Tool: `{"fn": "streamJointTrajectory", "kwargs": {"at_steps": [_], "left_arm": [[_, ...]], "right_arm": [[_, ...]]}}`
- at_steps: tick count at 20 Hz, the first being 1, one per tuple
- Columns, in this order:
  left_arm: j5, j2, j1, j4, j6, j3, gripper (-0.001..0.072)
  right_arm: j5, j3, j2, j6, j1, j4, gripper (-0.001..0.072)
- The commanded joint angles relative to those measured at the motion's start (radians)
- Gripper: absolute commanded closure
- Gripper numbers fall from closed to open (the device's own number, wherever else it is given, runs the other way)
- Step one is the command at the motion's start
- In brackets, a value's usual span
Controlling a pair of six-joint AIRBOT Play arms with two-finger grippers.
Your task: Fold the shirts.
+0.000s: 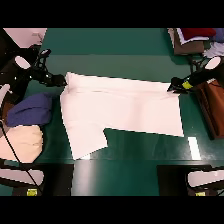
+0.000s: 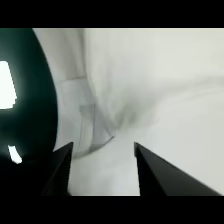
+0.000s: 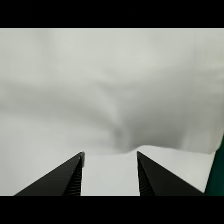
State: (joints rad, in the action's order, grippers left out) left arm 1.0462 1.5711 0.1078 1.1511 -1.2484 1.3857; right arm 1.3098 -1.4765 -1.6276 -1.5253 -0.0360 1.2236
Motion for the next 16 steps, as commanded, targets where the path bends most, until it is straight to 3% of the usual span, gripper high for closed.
{"fn": "streamJointTrajectory", "kwargs": {"at_steps": [1, 4, 9, 16], "left_arm": [[0.171, -0.063, 0.025, 0.064, -0.064, -0.005, 0.0240], [0.232, -0.221, 0.032, 0.056, -0.089, -0.202, 0.0239], [0.214, -0.499, 0.032, 0.021, -0.169, -0.660, 0.0239], [0.056, -0.568, 0.032, -0.171, -0.125, -0.922, 0.0239]], "right_arm": [[0.171, -0.034, 0.046, 0.068, 0.006, -0.019, 0.0325], [0.200, 0.101, 0.179, 0.069, 0.021, -0.026, 0.0325], [0.155, 0.325, 0.367, 0.097, 0.040, -0.053, 0.0327], [0.107, 0.433, 0.484, 0.106, 0.040, -0.054, 0.0327]]}}
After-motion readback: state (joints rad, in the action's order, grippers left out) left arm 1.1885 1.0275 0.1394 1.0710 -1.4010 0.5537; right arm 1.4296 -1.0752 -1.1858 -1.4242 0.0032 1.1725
